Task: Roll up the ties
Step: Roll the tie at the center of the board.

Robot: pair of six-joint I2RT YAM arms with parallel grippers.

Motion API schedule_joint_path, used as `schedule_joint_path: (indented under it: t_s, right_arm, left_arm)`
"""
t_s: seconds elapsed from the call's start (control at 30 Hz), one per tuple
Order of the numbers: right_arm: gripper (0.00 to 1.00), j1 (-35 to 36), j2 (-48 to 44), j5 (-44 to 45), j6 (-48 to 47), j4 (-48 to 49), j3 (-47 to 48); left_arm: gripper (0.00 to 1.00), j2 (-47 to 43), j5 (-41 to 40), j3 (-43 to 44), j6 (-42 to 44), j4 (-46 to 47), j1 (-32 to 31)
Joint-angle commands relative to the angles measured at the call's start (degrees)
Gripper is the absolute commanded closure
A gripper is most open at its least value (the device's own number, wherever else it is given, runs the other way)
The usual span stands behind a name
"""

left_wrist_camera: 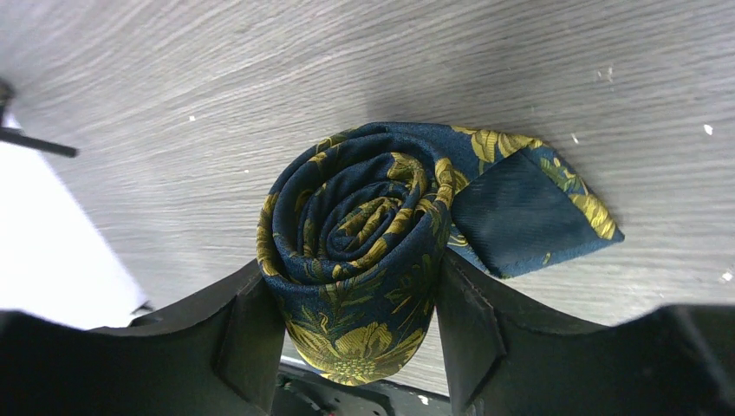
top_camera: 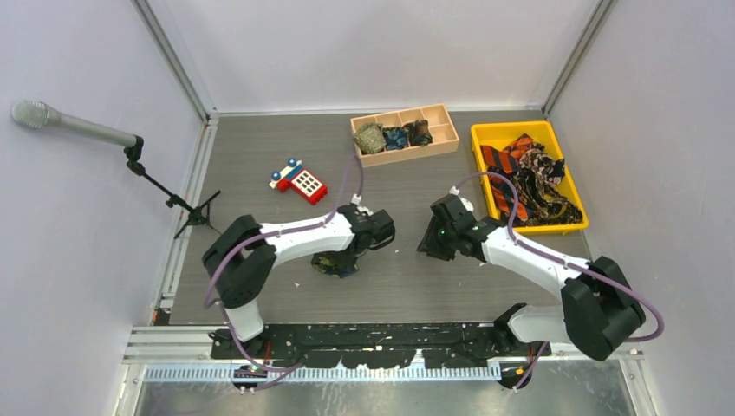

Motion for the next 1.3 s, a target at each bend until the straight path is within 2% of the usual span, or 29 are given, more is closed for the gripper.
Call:
schedule_joint_path:
  t_s: [0.0,0.2,0.43,0.93,1.27]
  right_arm:
    - [0.63,-1.43,-4.41,3.8,1.73,-0.57,-1.5]
    - [0.64,-3.18,-7.21,4.13,1.96,-1.34,-2.51]
    - [0.64,-4.01,-9.4,3.75,2.26,-1.39,-3.27]
    - [0.64,-4.21,-9.77,2.49,2.18,-1.72,-2.91]
    - [0.64,-4.2,-8.53,1.35,2.32,-1.33,-2.43]
  left_arm:
    - [0.42,6.34,-10.27,4.62,-3.7,-9.17,-2.95]
    - [0.43,15.42,-13.78,10.56,-6.59,-15.4,-6.04]
    - [0.41,21.14,-10.98,12.74,-6.49,-14.38,-8.13]
    - [0.25,17.55,-10.05,12.36,-5.61,-13.87,-8.66]
    - [0.23,14.79,-10.71,13.63,-5.73,-15.7,-8.87]
